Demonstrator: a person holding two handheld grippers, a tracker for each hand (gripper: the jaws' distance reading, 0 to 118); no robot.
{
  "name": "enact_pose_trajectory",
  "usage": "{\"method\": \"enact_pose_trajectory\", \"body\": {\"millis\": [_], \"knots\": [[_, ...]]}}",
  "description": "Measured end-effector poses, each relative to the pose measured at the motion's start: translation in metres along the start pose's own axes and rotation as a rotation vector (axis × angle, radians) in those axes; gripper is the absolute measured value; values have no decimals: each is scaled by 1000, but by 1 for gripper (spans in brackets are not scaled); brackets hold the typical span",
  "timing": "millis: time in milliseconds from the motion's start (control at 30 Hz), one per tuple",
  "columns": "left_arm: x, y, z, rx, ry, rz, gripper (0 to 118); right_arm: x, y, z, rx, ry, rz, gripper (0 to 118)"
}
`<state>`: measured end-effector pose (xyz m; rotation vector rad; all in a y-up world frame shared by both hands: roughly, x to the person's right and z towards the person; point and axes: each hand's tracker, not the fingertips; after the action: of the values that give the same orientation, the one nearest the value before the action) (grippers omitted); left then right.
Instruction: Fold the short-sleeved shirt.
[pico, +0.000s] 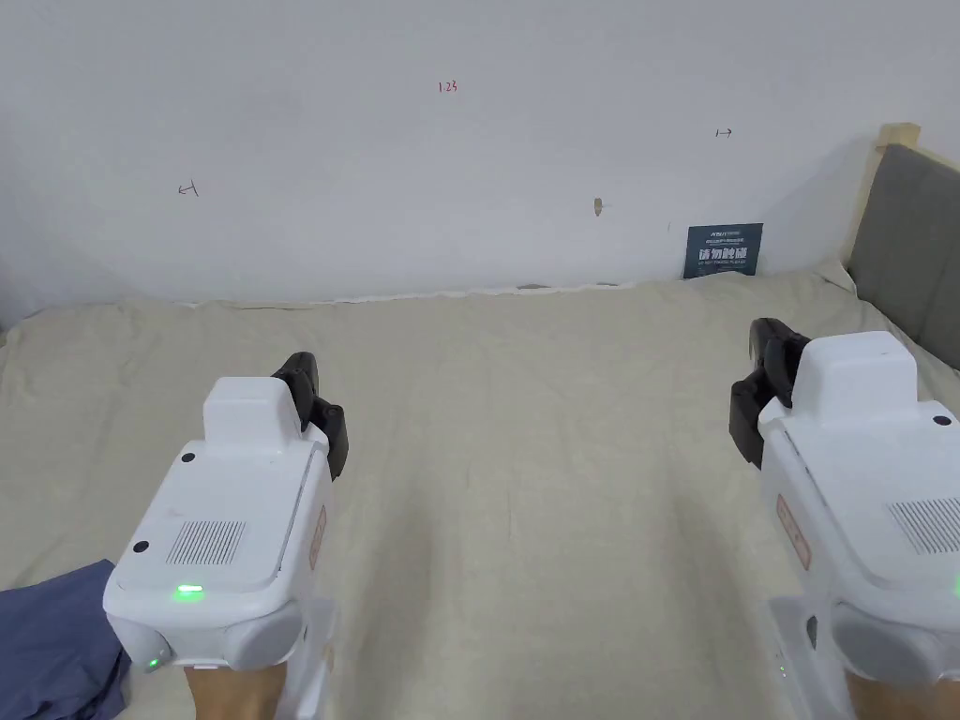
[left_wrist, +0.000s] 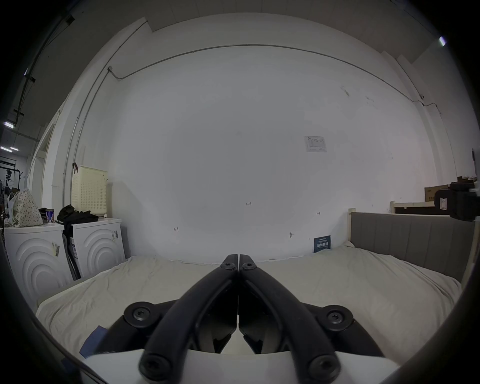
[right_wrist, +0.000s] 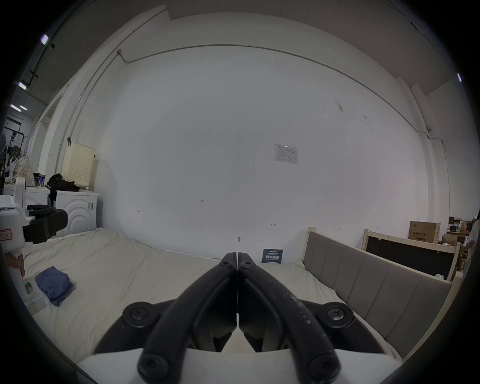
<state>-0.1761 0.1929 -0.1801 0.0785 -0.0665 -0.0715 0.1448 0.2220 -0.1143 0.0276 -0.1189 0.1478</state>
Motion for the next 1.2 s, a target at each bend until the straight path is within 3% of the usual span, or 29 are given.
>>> {"method": "enact_pose_trajectory", "body": {"millis": [1200], "knots": [[-5, -1, 5, 6, -4, -8, 0, -3, 4, 3, 11, 8, 7, 2]]}}
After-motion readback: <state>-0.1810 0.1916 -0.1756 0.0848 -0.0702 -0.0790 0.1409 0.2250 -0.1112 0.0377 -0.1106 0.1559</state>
